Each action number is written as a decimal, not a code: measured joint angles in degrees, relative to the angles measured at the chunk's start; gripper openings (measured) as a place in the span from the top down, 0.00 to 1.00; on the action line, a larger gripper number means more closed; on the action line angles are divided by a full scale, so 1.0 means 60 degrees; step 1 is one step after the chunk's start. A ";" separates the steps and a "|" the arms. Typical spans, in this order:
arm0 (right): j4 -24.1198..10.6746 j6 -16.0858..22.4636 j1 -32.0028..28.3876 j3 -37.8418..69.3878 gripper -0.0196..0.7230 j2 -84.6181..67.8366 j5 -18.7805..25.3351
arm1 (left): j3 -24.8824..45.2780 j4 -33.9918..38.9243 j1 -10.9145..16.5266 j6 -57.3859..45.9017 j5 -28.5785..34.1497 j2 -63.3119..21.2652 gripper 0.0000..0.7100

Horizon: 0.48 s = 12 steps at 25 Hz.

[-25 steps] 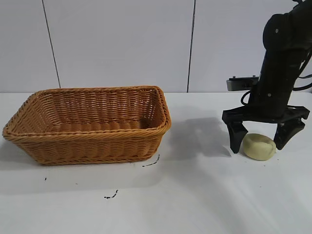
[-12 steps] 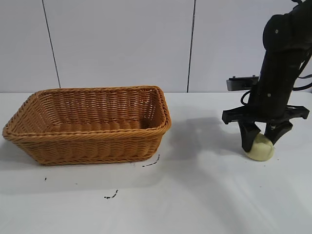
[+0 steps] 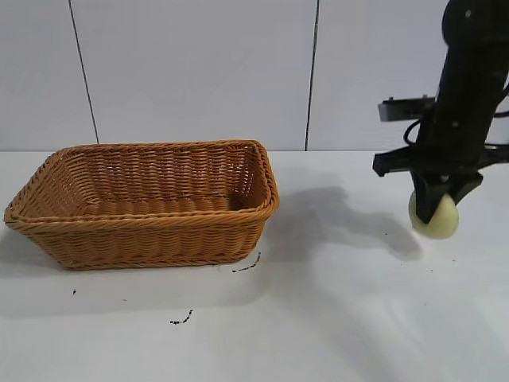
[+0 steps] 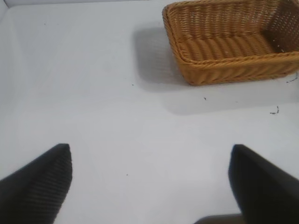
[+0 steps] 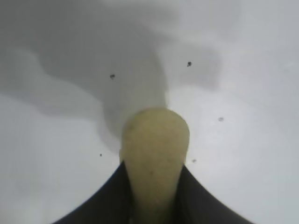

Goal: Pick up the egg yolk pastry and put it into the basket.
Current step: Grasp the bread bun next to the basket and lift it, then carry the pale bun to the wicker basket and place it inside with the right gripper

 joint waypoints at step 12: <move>0.0281 0.0000 0.0122 -0.2263 0.80 -0.0477 0.0983 | 0.0000 0.0000 0.0000 0.0000 0.0000 0.0000 0.02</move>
